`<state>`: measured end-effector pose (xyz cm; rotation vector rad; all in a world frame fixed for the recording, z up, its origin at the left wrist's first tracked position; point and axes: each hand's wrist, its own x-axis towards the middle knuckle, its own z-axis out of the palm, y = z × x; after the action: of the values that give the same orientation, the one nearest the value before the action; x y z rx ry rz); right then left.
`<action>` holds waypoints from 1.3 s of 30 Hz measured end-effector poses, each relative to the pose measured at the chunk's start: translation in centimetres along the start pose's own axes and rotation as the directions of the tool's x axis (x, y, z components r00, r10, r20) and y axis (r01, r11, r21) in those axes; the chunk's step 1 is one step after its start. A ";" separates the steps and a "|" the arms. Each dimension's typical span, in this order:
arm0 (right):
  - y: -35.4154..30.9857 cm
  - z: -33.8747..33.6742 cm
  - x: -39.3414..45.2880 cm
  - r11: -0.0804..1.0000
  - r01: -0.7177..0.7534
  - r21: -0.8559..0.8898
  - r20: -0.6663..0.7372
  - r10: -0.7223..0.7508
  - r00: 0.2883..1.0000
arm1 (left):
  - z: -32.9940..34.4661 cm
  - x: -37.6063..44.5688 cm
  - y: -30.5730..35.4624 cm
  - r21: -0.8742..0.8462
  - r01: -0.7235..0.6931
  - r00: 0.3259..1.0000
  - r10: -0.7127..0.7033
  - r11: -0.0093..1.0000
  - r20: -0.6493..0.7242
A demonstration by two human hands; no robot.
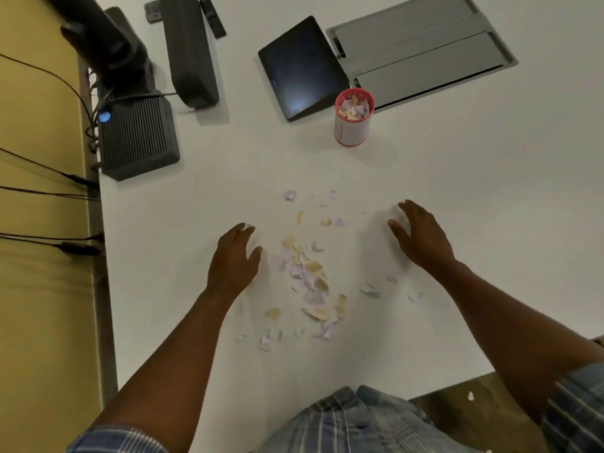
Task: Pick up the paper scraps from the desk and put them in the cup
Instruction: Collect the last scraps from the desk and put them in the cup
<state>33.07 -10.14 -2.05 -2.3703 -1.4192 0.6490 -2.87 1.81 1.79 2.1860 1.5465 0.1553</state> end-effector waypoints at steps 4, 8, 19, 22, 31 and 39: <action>1.5 2.4 -5.1 0.999 -0.054 -0.007 0.012 0.054 0.998 | 1.1 -4.8 -1.6 0.002 0.106 0.994 -0.106 0.994 0.037; 2.3 3.6 -9.3 0.977 -0.118 -0.178 -0.049 0.111 0.993 | 2.5 -8.8 -2.0 0.029 0.164 0.986 -0.164 0.986 0.001; 0.4 6.6 -12.5 0.985 -0.010 -0.173 0.094 0.026 0.995 | 6.4 -14.2 -1.4 0.101 0.252 0.964 -0.259 0.963 0.064; -0.6 7.1 -12.2 0.986 0.032 -0.161 0.128 -0.012 0.992 | 6.7 -14.4 -1.1 0.101 0.205 0.971 -0.215 0.974 0.104; -2.5 6.5 -11.5 0.986 0.103 -0.132 0.120 -0.087 0.989 | 6.4 -13.9 -0.7 0.110 0.137 0.980 -0.151 0.984 0.129; -3.5 6.0 -11.6 0.994 0.015 -0.104 0.153 0.001 0.988 | 6.1 -14.6 -0.1 0.178 0.161 0.972 -0.188 0.971 0.144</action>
<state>22.57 -18.58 -2.88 -2.4399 -1.5597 0.7888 -6.17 -13.35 -1.32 2.1111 1.7018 -0.2068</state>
